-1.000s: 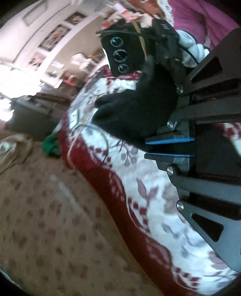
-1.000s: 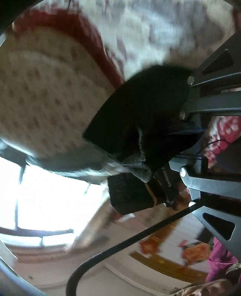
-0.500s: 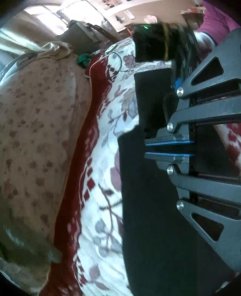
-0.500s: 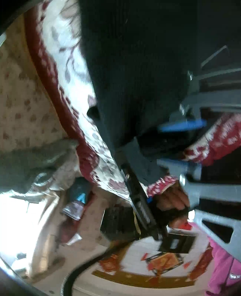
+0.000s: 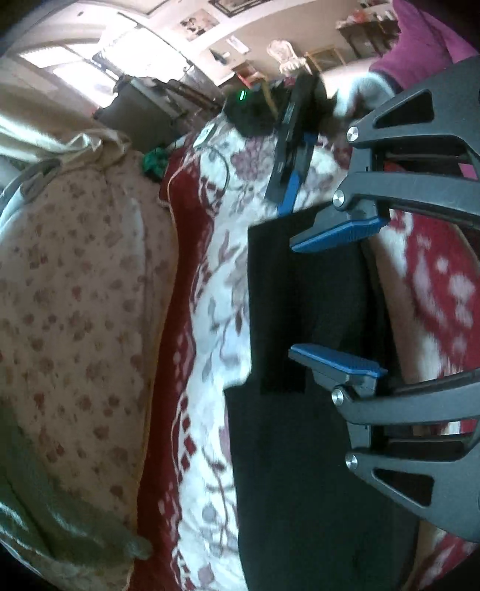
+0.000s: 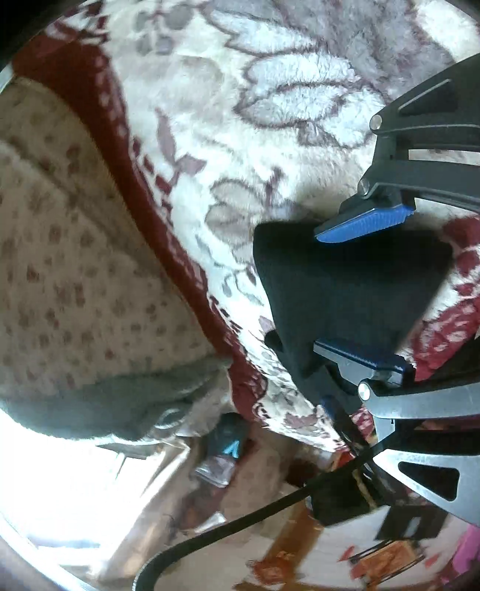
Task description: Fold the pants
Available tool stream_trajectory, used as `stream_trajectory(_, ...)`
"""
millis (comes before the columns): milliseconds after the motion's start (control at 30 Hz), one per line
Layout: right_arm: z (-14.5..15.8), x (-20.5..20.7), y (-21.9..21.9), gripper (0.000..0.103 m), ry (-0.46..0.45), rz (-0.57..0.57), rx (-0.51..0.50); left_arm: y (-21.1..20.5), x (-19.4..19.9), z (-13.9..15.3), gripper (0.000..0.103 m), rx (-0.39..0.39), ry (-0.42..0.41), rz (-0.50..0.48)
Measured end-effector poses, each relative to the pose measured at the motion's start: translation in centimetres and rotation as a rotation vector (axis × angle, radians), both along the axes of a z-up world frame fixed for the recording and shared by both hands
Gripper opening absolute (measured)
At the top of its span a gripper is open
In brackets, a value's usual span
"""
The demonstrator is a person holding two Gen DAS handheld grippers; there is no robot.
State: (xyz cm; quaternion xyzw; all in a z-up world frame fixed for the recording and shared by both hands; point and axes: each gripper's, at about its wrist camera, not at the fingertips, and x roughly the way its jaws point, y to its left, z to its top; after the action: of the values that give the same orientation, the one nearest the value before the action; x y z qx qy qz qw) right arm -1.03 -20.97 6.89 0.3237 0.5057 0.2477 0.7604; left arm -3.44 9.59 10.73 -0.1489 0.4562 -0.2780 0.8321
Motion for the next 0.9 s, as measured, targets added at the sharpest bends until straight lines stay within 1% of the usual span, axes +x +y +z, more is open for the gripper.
stream_trajectory(67,-0.8,0.9,0.2,0.052,0.007,-0.013,-0.001,-1.0,-0.1,-0.4,0.05,0.02,0.005,0.009)
stream_trajectory(100,-1.1,1.4,0.5,0.052,0.002,-0.016,-0.011,-1.2,0.0,-1.0,0.05,0.046,0.022,0.031)
stream_trajectory(133,-1.4,1.5,0.6,0.047,0.0,-0.014,-0.017,-1.4,0.3,-2.0,0.05,0.105,0.063,0.071)
stream_trajectory(167,-1.5,1.8,0.8,0.042,-0.008,-0.012,-0.038,-1.2,0.4,-2.9,0.05,0.142,0.096,0.103)
stream_trajectory(200,-1.3,2.0,0.9,0.039,-0.021,-0.009,-0.071,-0.8,0.6,-4.1,0.049,0.164,0.139,0.142)
stream_trajectory(233,-1.1,2.0,0.8,0.038,-0.042,-0.004,-0.117,-0.2,0.5,-4.8,0.047,0.137,0.162,0.161)
stream_trajectory(267,-1.3,1.8,0.5,0.038,-0.063,0.002,-0.163,0.2,0.3,-4.9,0.047,0.106,0.149,0.174)
stream_trajectory(300,-1.8,1.9,0.6,0.038,-0.052,0.002,-0.173,0.4,0.1,-4.7,0.047,0.094,0.142,0.183)
stream_trajectory(333,-2.3,1.8,0.4,0.038,-0.037,-0.001,-0.168,0.4,0.0,-4.6,0.047,0.097,0.144,0.185)
stream_trajectory(433,-2.2,1.5,0.1,0.038,-0.028,-0.028,-0.144,0.5,-0.2,-4.3,0.047,0.09,0.146,0.2)
stream_trajectory(533,-0.9,1.1,0.0,0.038,-0.024,-0.039,-0.144,0.7,-0.3,-3.7,0.047,0.112,0.14,0.211)
stream_trajectory(633,1.4,0.5,0.3,0.039,-0.07,-0.031,-0.139,1.2,-0.4,-3.0,0.047,0.12,0.136,0.243)
stream_trajectory(767,3.4,0.4,2.9,0.04,-0.123,0.063,-0.127,1.9,-0.6,-2.5,0.047,0.135,0.136,0.273)
stream_trajectory(900,3.4,0.6,5.7,0.04,-0.13,0.129,-0.105,2.6,-1.3,-1.8,0.047,0.172,0.117,0.305)
